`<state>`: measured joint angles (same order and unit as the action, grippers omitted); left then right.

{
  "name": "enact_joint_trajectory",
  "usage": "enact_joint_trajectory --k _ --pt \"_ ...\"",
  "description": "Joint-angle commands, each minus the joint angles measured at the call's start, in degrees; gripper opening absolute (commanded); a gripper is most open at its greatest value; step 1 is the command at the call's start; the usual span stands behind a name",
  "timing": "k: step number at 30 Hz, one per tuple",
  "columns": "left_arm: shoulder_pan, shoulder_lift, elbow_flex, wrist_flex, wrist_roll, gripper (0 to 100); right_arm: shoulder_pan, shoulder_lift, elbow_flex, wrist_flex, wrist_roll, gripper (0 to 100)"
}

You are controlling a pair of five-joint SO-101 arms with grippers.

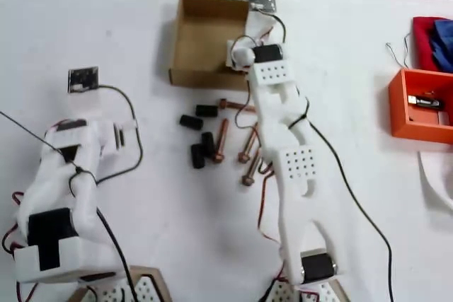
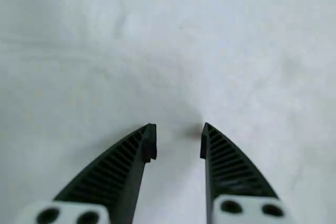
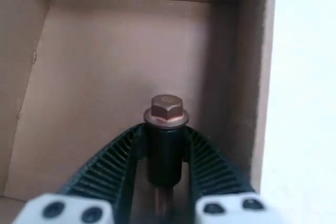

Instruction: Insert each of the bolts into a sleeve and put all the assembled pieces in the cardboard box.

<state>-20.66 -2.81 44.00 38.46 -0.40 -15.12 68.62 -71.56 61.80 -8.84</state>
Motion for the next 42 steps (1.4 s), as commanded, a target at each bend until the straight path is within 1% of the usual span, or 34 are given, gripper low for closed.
enact_joint_trajectory --k 1,10,14,15,20,27,34,37,42 --pt "0.70 -0.26 -2.33 0.44 -0.44 16 0.75 -0.66 -1.05 -0.04 -0.26 1.9" --pt "0.70 -0.26 -2.33 0.53 -0.44 16 0.66 -0.48 -0.53 0.04 -0.18 2.7" --pt "0.70 -0.26 -2.33 0.53 -0.44 16 0.48 -0.48 -0.53 0.13 -0.18 10.7" --pt "0.70 -0.26 -2.33 0.53 -0.44 16 0.31 -0.48 -0.53 0.13 -0.18 11.2" --pt "0.70 -0.26 -2.33 0.53 -0.44 16 0.04 -0.48 -0.88 -0.13 -0.18 6.2" --pt "0.70 -0.26 -2.33 0.53 -0.44 16 -0.04 -2.07 -2.02 0.13 -0.09 7.0" --pt "0.70 -0.26 -2.33 0.53 -0.44 16 -0.40 -9.89 -9.93 5.05 7.21 6.6" --pt "0.70 -0.26 -2.33 0.53 -0.44 16 -0.31 -14.37 -13.54 10.86 8.26 6.6" --pt "0.70 -0.26 -2.33 0.44 -0.35 16 -0.22 -18.86 -17.49 19.65 7.91 6.9"
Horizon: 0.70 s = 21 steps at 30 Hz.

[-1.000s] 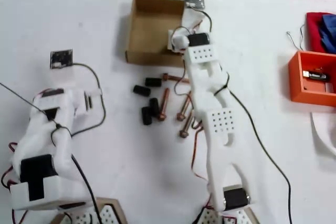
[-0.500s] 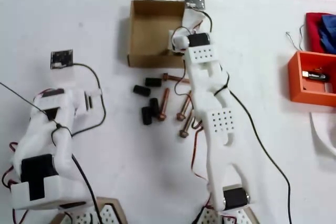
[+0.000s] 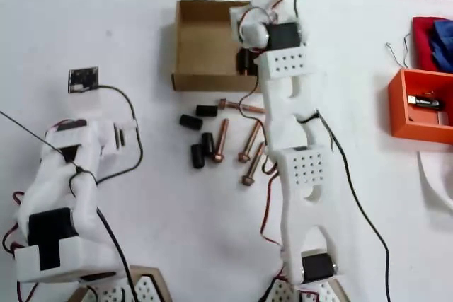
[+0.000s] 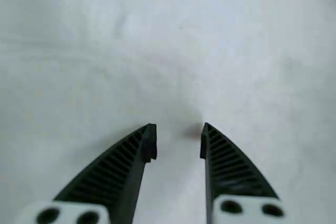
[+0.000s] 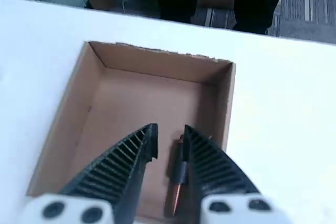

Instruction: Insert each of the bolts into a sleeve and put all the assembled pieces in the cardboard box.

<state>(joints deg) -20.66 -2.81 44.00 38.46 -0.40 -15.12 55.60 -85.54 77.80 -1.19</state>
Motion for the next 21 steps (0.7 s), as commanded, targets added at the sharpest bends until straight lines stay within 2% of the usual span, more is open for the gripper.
enact_joint_trajectory --k 1,8,13,16,21 --pt "0.70 -0.26 -2.33 0.26 -0.26 16 -0.22 -6.02 -3.87 4.88 0.26 6.9" --pt "0.44 0.09 -2.24 0.00 -0.18 16 -1.71 -6.29 -9.85 22.73 0.26 7.0" --pt "-0.79 0.09 -2.42 0.00 -0.18 16 -3.30 -8.40 -5.19 23.87 0.70 7.0" --pt "-3.34 -0.18 -2.59 0.00 -0.09 16 -5.23 -15.43 5.19 23.87 0.44 7.0" --pt "-6.07 -0.09 -3.74 0.53 0.00 16 -11.82 -37.93 39.65 23.60 0.00 7.0"
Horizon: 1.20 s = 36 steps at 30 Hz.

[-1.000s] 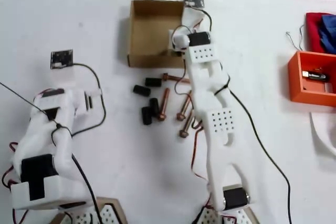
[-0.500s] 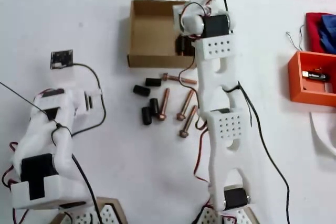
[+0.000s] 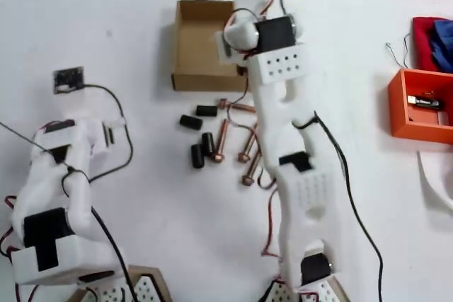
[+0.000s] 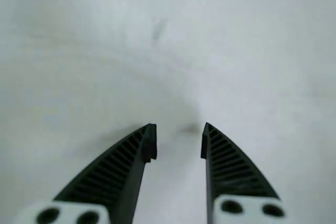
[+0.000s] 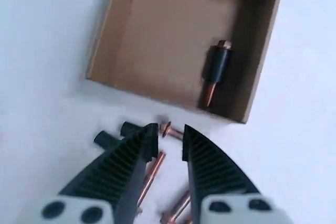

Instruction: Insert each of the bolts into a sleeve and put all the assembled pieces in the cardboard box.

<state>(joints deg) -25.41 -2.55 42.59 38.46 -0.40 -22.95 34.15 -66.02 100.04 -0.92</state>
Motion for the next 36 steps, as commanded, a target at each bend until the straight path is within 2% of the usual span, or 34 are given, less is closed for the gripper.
enact_joint_trajectory --k 1,6,10,20,27,36 --pt "-1.41 -0.44 -2.33 0.53 0.79 16 -5.49 -20.62 27.60 0.75 -0.88 7.0" --pt "-3.16 -0.53 -2.59 1.76 5.19 16 -8.13 -29.23 59.96 -18.42 -2.11 7.0" --pt "-3.16 -0.53 -2.59 1.76 5.10 16 -8.13 -26.86 72.62 -31.69 -2.11 7.0" --pt "-2.99 -0.18 -3.12 1.67 5.01 16 -11.91 -14.29 65.23 -33.01 -2.64 7.0" --pt "-2.99 -0.18 -3.12 1.76 5.01 16 -11.82 -7.08 60.84 -33.01 -4.48 7.0" --pt "-2.99 -0.18 -3.21 1.76 4.92 16 -11.74 -4.53 60.48 -31.60 -4.04 7.0"
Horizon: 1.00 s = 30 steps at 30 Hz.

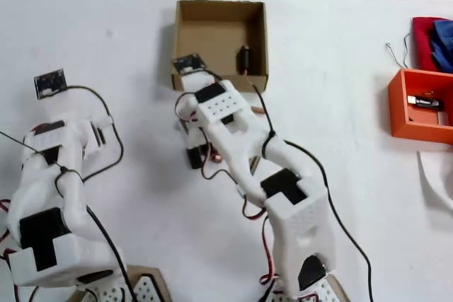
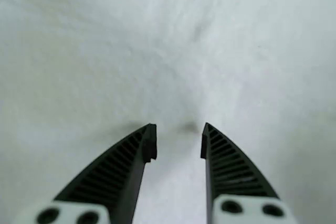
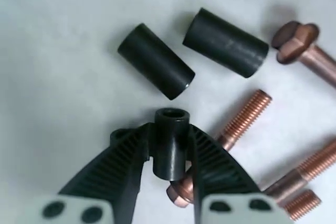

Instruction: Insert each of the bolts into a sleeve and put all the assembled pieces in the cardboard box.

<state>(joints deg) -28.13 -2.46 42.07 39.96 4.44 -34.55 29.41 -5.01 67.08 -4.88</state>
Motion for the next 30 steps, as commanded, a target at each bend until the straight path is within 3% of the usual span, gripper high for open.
enact_joint_trajectory --k 1,14,19,30 --pt "-0.26 -0.26 -2.77 0.26 0.09 16 -0.13 0.04 -0.53 2.07 -0.09 7.0" --pt "-0.26 -0.26 -2.77 0.26 0.09 16 1.19 0.48 -0.35 3.82 7.65 7.1" --pt "-0.26 -0.26 -2.77 0.26 0.09 16 1.36 0.48 -0.26 3.82 8.09 12.4" --pt "-0.35 -0.26 -2.86 0.26 0.09 16 1.45 0.57 -0.09 5.41 8.18 12.6"
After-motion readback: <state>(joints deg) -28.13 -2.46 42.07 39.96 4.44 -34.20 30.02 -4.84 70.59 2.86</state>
